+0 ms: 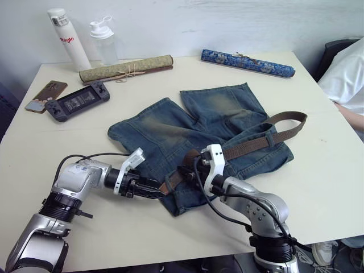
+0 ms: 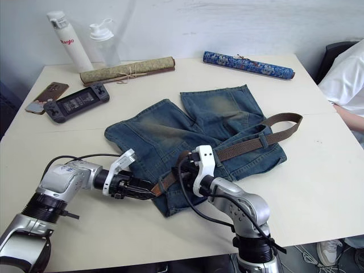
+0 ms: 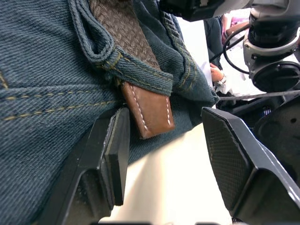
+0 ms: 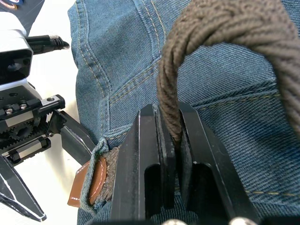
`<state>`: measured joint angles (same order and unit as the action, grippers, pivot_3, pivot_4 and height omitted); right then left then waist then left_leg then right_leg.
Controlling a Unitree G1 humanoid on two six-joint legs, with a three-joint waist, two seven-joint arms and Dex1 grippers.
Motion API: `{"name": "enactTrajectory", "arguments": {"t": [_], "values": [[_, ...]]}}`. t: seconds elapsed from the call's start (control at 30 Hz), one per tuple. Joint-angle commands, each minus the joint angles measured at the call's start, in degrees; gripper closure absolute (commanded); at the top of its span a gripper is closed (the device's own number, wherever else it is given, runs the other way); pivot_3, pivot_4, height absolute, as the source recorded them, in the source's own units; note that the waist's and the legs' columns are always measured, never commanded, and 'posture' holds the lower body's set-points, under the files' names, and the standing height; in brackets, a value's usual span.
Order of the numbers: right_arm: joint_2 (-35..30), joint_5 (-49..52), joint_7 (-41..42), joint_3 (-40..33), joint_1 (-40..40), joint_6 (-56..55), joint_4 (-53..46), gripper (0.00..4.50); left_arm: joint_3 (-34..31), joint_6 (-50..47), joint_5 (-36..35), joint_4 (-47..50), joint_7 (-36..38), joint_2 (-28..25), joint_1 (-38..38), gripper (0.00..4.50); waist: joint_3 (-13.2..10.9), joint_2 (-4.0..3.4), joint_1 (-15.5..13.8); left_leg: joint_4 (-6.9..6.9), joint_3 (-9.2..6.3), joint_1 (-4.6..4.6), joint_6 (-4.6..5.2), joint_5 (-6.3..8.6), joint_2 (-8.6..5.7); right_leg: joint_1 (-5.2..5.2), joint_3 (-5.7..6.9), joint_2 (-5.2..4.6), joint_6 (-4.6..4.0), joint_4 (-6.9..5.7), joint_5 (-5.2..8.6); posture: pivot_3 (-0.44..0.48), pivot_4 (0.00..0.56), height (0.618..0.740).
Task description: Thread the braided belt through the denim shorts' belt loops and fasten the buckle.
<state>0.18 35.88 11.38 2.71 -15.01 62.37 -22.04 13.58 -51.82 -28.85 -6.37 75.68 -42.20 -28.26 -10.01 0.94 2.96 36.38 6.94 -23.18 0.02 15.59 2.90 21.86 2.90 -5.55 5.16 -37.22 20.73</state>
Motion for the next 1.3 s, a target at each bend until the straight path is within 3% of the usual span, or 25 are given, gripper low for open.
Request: {"name": "enactTrajectory", "arguments": {"t": [0.03,0.07,0.1,0.2,0.27,0.33,0.7,0.87,1.0,1.03,1.13,1.3], "values": [[0.98,1.02,0.3,1.65,0.29,-0.29,-1.42,4.5,2.93,-2.0,2.42,-1.38,-2.3,1.36,-1.56,1.81,0.0,0.0,-0.07,0.03,0.0,0.0,0.0,0.0,-0.01,0.0,0.0,0.0,0.0,-0.05,0.0,0.0,0.15,0.737],[1.03,1.02,0.26,1.64,0.29,-0.33,-1.42,4.5,2.7,-2.38,2.26,-1.39,-2.41,1.56,-1.66,1.81,0.01,0.01,-0.1,0.04,0.0,0.0,0.0,0.0,-0.01,0.0,0.0,0.0,0.0,-0.06,0.0,0.0,0.15,0.737],[1.05,1.01,0.23,1.64,0.32,-0.37,-1.45,4.5,2.43,-2.95,2.0,-1.43,-2.55,1.78,-1.8,2.2,0.01,0.01,-0.1,0.06,0.0,0.0,0.01,0.0,-0.02,0.0,0.0,-0.02,0.0,-0.1,0.0,0.0,0.15,0.737],[1.08,0.94,0.08,1.58,0.3,-0.5,-1.48,4.5,2.22,-3.69,1.91,-1.48,-2.95,1.98,-1.99,2.75,0.01,0.01,-0.16,0.07,-0.01,0.0,0.01,-0.01,-0.01,0.0,0.0,-0.02,0.0,-0.12,0.0,0.0,0.15,0.737],[1.06,0.89,0.06,1.55,0.21,-0.54,-1.43,4.5,2.37,-3.51,2.11,-1.63,-3.16,2.06,-2.11,3.84,0.01,0.02,-0.35,0.1,-0.01,0.0,0.03,-0.01,-0.02,-0.01,0.0,-0.04,0.0,-0.14,0.0,0.0,0.15,0.737],[1.05,0.88,0.1,1.5,0.06,-0.54,-1.4,4.5,2.32,-3.51,2.24,-1.83,-3.36,2.32,-2.32,4.37,0.01,0.02,-0.32,0.1,-0.01,0.0,0.03,-0.01,-0.02,0.0,-0.01,-0.03,0.0,-0.14,0.0,0.0,0.15,0.737],[1.28,1.57,-1.11,-1.13,-1.26,-1.12,-2.84,4.5,1.52,-3.29,2.88,-3.03,-4.45,3.65,-2.52,4.45,0.01,0.02,-1.05,0.15,-0.01,0.0,0.04,-0.02,-0.03,0.01,-0.01,-0.04,0.0,-0.18,0.0,0.0,0.15,0.737],[-0.32,8.21,-1.62,-6.46,-0.34,3.71,-9.45,2.58,0.75,-3.19,2.7,-2.99,-5.32,4.25,-2.19,4.5,0.01,0.02,-1.28,0.16,-0.01,-0.01,0.05,-0.03,-0.04,0.01,-0.02,-0.07,0.0,-0.2,0.0,0.0,0.15,0.737],[-6.18,15.49,-0.98,-12.13,2.22,9.13,-16.27,0.54,0.08,-2.88,2.43,-3.22,-5.83,4.86,-2.06,4.5,0.01,0.02,-1.44,0.18,-0.06,-0.02,0.13,-0.01,-0.08,-0.07,0.02,-0.14,0.0,-0.15,0.0,0.0,0.15,0.737],[-7.96,16.64,-0.55,-12.76,2.65,9.88,-17.33,0.32,-0.03,-2.86,2.4,-3.25,-5.89,4.96,-2.04,4.5,0.01,0.02,-1.42,0.18,-0.06,-0.01,0.15,0.0,-0.1,-0.08,0.02,-0.16,0.0,-0.14,0.0,0.0,0.15,0.737],[-15.69,18.95,2.62,-13.75,4.66,10.67,-21.27,0.32,-0.24,-2.69,2.36,-3.25,-6.02,5.23,-1.83,4.5,-0.01,-0.02,-1.39,0.19,-0.08,0.02,0.18,0.0,-0.1,-0.13,0.04,-0.17,0.0,0.1,0.0,0.0,0.15,0.737],[-34.85,8.17,12.11,-3.68,9.39,0.36,-28.7,0.32,-0.4,-2.66,2.23,-3.09,-6.1,5.63,-1.3,4.5,0.0,-0.02,-1.52,0.21,-0.14,0.03,0.33,0.08,-0.13,-0.25,0.1,-0.15,0.0,0.25,0.0,0.0,0.15,0.737]]}}
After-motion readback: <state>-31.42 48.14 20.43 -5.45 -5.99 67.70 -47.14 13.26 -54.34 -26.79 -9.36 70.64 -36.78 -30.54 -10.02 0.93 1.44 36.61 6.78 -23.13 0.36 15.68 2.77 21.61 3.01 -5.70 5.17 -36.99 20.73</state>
